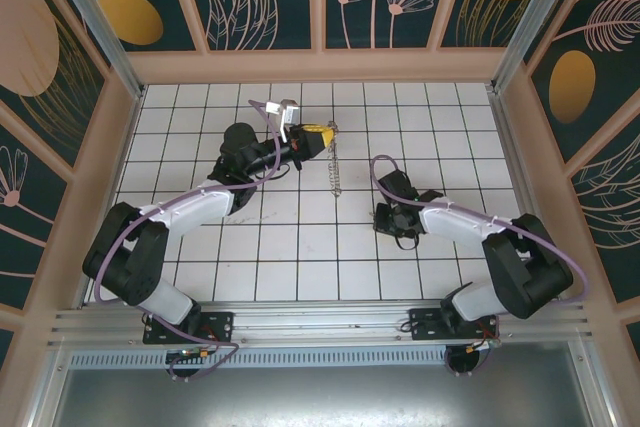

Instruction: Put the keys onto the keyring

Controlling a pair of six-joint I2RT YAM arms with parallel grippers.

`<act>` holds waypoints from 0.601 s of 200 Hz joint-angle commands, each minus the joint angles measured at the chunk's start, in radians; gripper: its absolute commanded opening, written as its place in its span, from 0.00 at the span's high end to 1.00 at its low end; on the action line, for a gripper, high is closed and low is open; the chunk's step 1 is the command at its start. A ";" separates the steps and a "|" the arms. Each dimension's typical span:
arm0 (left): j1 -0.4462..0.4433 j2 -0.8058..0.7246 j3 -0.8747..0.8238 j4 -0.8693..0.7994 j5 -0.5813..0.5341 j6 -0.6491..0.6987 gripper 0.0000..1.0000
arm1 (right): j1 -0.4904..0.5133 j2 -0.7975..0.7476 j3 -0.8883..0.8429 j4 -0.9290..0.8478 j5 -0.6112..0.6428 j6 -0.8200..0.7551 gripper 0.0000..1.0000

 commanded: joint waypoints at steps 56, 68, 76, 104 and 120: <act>-0.006 0.010 0.003 0.072 0.006 0.005 1.00 | -0.042 0.051 0.035 0.007 0.011 -0.026 0.78; -0.006 0.010 0.003 0.072 0.007 0.005 1.00 | -0.050 0.047 0.031 0.008 0.012 -0.025 0.78; -0.005 0.011 0.003 0.072 0.006 0.007 1.00 | -0.055 0.043 0.028 0.008 0.012 -0.025 0.79; -0.006 0.015 0.004 0.073 0.009 0.005 1.00 | -0.082 0.025 0.015 0.021 -0.003 -0.024 0.81; -0.005 0.017 0.005 0.076 0.008 0.004 1.00 | -0.092 0.024 0.013 0.028 -0.012 -0.026 0.84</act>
